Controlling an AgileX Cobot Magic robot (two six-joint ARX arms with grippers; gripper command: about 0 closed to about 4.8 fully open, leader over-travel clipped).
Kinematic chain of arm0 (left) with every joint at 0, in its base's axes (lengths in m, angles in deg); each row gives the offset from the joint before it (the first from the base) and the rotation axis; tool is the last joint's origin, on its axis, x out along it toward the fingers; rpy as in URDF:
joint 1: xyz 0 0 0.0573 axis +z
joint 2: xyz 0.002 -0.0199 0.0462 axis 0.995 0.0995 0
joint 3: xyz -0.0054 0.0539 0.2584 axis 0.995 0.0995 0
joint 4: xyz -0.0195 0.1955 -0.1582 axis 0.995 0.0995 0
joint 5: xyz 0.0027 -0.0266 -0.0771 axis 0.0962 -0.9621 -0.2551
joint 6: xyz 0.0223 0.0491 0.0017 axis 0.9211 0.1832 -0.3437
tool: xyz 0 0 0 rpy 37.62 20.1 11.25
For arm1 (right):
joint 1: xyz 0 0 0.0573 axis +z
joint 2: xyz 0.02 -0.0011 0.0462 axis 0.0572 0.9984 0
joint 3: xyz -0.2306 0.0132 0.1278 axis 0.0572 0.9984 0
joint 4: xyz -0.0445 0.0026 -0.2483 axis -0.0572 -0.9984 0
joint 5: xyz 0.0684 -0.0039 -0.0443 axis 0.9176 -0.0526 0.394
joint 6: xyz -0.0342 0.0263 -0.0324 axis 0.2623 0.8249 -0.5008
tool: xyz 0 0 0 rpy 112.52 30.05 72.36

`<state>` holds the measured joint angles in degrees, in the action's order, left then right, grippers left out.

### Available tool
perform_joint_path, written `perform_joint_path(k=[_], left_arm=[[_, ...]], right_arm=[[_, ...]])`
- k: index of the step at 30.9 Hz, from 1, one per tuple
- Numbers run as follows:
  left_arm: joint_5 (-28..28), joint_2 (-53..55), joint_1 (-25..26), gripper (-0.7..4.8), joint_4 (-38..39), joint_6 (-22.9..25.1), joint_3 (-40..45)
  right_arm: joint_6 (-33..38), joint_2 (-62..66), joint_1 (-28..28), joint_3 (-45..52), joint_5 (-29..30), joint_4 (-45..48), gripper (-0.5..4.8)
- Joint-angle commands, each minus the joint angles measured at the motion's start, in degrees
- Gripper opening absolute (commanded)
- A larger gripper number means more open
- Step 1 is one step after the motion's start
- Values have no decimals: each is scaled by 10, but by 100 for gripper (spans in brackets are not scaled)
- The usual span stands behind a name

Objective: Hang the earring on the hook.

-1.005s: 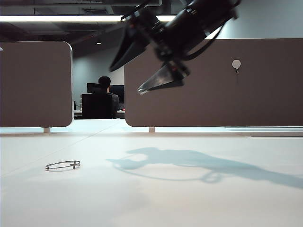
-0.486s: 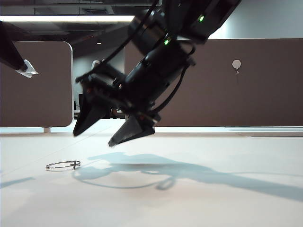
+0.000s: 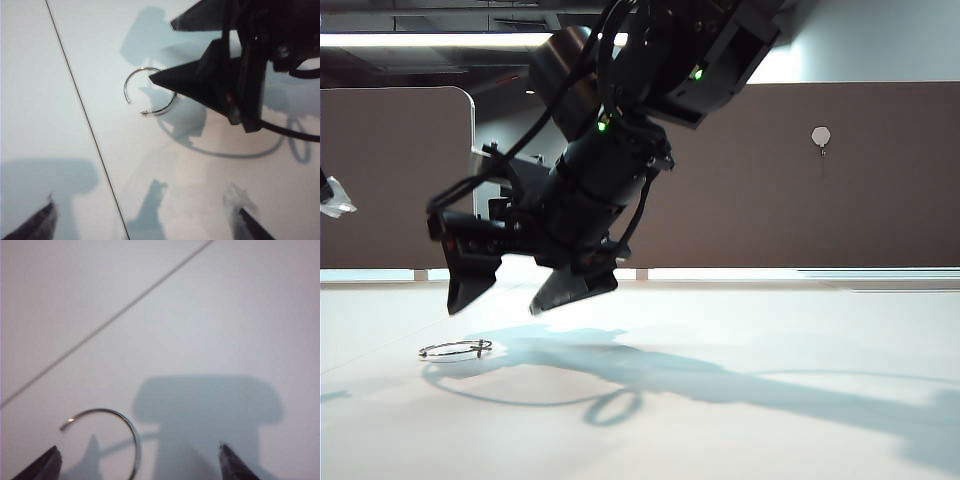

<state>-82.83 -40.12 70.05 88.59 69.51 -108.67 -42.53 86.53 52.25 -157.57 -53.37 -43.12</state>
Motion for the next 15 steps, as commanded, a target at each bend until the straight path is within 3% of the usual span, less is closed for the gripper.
perform_joint_path(k=[1,9,15], left_arm=[[6,-1,0,479,-5,3,-2],[6,-2,0,479,-48,2,-2],[6,-2,0,479,-60,2,-2]], right_arm=[[2,11,5,-2,-12,-12,408],[2,29,12,-2,-9,-30,393],[2,29,19,-2,-8,-64,150]])
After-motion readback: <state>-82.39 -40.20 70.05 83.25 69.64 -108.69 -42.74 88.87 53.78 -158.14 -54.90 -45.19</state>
